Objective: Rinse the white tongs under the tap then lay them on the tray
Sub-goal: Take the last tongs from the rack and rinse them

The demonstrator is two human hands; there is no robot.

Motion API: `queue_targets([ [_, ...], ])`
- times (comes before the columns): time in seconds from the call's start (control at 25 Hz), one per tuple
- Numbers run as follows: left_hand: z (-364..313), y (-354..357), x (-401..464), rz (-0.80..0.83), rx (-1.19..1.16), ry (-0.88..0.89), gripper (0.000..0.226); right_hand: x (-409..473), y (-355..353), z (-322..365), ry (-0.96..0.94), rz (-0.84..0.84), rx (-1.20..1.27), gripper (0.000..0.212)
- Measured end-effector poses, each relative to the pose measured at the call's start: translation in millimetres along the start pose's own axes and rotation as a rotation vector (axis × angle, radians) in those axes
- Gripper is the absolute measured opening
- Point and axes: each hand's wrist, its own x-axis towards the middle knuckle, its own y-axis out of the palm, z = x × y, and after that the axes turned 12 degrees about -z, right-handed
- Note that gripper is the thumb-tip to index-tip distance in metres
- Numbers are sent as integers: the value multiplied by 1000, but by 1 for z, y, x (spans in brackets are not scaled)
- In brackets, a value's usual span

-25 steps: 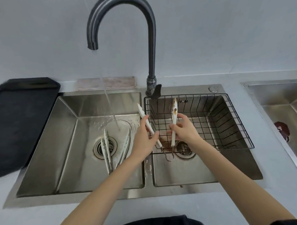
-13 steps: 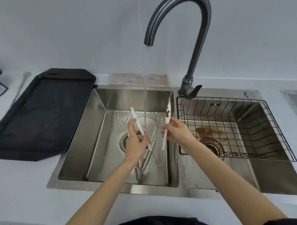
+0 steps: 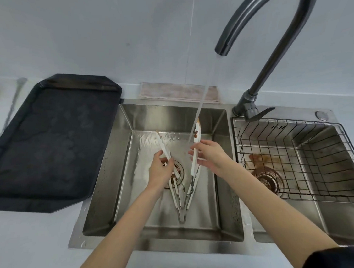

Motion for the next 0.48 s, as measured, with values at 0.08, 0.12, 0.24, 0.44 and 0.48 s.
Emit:
queue_targets([
  [0.08, 2, -1, 10, 11, -4, -26, 46, 6, 7, 2, 59, -1, 57, 8],
  [0.12, 3, -1, 14, 17, 1, -32, 47, 9, 10, 3, 81, -8, 83, 7],
  [0.24, 6, 1, 24, 33, 9, -52, 42, 19, 16, 3, 109, -20, 123, 12],
  [0.44, 10, 6, 30, 54, 32, -46, 33, 31, 20, 4, 141, -30, 167, 11],
  [0.48, 10, 7, 29, 59, 38, -50, 31, 33, 21, 5, 144, -41, 184, 14],
])
